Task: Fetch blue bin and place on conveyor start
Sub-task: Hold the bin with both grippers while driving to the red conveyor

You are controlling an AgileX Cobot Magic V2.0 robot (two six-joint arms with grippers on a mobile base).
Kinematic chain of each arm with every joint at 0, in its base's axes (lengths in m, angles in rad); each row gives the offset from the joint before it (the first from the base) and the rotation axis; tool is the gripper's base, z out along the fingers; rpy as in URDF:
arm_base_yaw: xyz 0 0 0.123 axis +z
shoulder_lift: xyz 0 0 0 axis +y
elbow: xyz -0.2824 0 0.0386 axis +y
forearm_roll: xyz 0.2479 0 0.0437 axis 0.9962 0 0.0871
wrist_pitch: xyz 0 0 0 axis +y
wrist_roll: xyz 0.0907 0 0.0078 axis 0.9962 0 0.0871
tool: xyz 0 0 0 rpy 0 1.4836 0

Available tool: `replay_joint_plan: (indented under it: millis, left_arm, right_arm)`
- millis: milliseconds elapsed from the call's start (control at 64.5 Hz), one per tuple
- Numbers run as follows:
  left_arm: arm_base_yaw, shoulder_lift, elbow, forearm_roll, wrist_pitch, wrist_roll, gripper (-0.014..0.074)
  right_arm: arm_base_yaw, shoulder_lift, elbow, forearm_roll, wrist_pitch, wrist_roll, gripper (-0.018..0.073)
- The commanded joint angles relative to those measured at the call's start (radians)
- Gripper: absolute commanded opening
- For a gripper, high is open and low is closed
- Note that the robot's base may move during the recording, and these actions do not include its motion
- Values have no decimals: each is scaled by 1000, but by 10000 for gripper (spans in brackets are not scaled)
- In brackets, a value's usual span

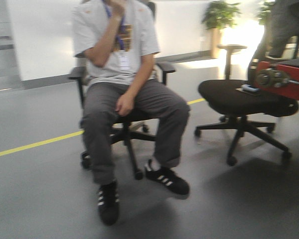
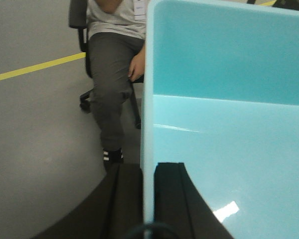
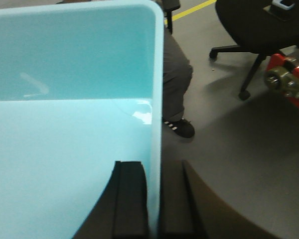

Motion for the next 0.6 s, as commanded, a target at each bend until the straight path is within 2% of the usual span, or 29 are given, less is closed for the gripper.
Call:
replay_joint_plan:
  millis: [0, 589]
  left_arm:
    - [-3, -12, -15, 48, -27, -1, -111]
    - [-3, -12, -15, 60, -28, -1, -111]
  right_arm:
    - [-1, -17, -9, -34, -21, -1, -163]
    - [-1, -17, -9, -34, -23, -1, -163]
